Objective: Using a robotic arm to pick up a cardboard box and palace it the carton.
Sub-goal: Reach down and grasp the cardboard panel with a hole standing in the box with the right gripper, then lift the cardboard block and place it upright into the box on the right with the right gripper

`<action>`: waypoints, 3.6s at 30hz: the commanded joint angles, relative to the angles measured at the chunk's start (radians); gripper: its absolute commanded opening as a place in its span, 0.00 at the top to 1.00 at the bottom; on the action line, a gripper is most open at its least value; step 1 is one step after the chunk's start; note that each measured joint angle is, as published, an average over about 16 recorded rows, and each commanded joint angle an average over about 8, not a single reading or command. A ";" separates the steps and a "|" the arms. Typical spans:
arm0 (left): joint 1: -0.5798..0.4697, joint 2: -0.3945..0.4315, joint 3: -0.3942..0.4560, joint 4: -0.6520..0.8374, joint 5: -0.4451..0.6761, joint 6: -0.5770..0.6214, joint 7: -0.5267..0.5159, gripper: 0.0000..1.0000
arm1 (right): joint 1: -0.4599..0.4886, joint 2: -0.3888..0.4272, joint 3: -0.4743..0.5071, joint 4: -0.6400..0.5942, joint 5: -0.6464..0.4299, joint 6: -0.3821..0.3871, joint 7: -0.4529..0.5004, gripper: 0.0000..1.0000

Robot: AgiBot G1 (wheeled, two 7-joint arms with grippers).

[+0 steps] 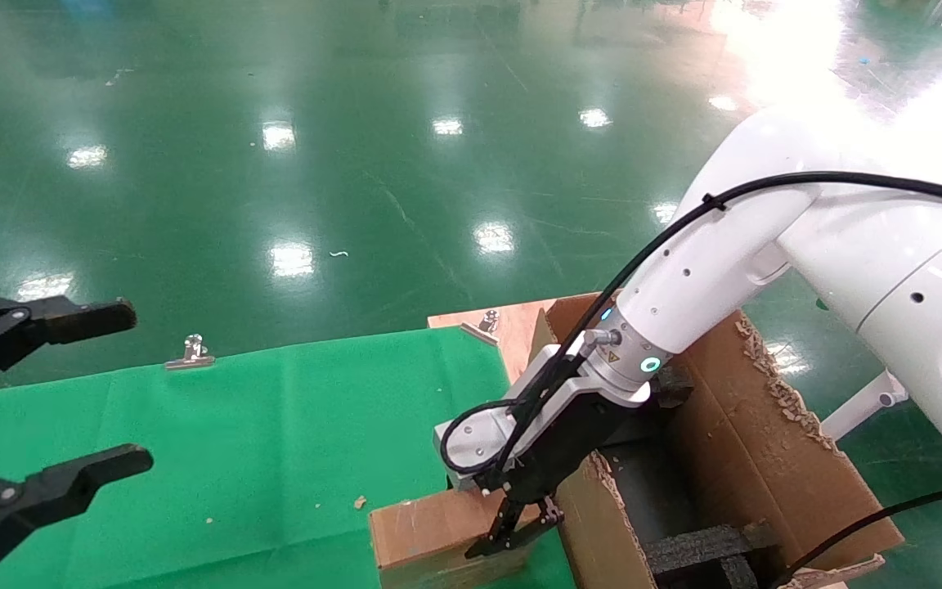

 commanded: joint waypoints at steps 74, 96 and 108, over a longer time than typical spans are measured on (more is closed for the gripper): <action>0.000 0.000 0.000 0.000 0.000 0.000 0.000 0.00 | 0.591 0.646 -0.611 0.007 0.210 0.139 0.168 1.00; 0.000 0.000 0.000 0.000 0.000 0.000 0.000 0.00 | 0.392 0.928 -0.642 0.141 0.454 0.488 0.422 1.00; 0.000 0.000 0.000 0.000 0.000 0.000 0.000 0.00 | 0.392 0.908 -0.645 0.127 0.455 0.483 0.439 1.00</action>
